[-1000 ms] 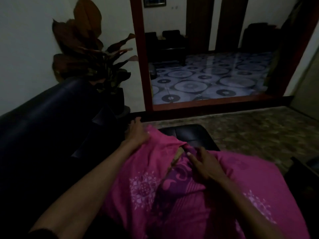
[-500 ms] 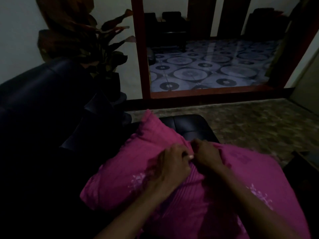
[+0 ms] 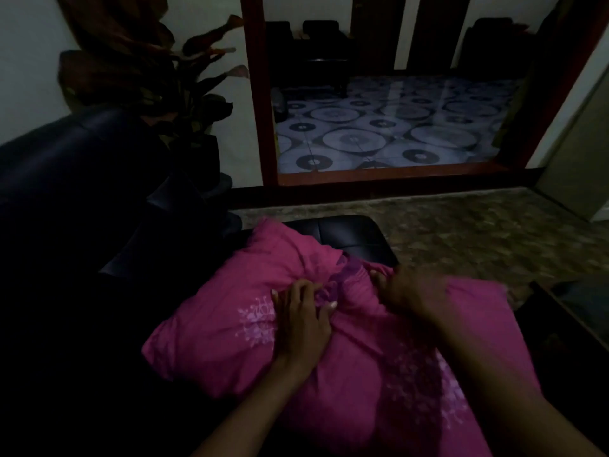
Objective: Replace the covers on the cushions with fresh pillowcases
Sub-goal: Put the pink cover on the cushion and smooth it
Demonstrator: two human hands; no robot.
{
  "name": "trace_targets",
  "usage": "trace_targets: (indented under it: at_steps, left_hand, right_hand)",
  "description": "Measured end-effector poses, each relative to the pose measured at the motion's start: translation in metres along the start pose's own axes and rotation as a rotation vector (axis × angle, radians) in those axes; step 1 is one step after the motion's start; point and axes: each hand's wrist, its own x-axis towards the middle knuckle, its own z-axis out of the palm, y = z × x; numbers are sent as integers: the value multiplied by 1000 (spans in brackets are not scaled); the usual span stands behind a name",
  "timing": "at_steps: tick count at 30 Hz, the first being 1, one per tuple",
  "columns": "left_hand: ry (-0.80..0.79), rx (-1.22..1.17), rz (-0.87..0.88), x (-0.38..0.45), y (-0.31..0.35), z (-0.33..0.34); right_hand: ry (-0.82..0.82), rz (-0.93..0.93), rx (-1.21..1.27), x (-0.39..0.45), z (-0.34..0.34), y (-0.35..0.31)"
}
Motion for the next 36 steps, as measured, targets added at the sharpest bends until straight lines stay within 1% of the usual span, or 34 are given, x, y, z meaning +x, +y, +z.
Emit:
trace_targets:
  at_steps: [1,2,5,7,9,11,14,16,18,19,20,21,23,25,26,27,29,31,33,36]
  left_hand:
    - [-16,-25,15,9,-3,1]
    - [-26,-49,35,19,-7,1]
    - [-4,-118,66,50,-15,-2]
    - [8,-136,57,70,-18,-7]
    - [-28,-117,37,92,-19,-17]
    - [-77,-96,20,115,-22,-29]
    - [-185,-92,21,125,-22,-34]
    - [-238,-56,51,113,-23,-26]
    - [-228,-49,117,99,-28,-19]
    - [-224,-44,149,96,-29,-20]
    - [-222,-33,166,95,-31,-24]
    - [-223,-23,174,96,-33,-29]
    - [-241,-8,173,97,-37,-40]
    - [-243,0,180,94,-39,-47]
    - [-241,2,179,93,-38,-49]
    - [-240,1,178,93,-37,-48]
    - [-231,-5,182,93,-32,-44]
    - [-191,4,203,98,-23,-35]
    - [-163,21,222,102,-10,-25]
    - [-239,69,210,106,8,1]
  right_hand:
    - [39,-15,-23,-6,-8,-6]
    - [44,-22,-39,-12,-18,-13]
    - [-18,-32,28,-17,-52,-33]
    - [-45,4,130,-16,-71,-47]
    - [-133,3,311,-18,-79,-57]
    - [-226,14,482,-22,-73,-61]
    - [-364,41,587,-34,-24,-53]
    - [-499,47,522,-53,17,-51]
    - [-508,40,433,-68,38,-48]
    - [-513,49,475,-72,35,-44]
    - [-509,22,513,-69,35,-40]
    - [-437,-22,507,-66,33,-33]
    - [-312,-18,457,-53,25,-22]
    - [-55,6,545,-41,19,-18]
    - [38,-7,596,-36,19,-18]
    - [86,-37,629,-32,19,-19]
    - [71,-87,619,-26,25,-20]
    - [45,-98,634,-14,39,-18]
    - [70,-96,699,-4,55,-13]
    - [102,-125,759,9,72,-5]
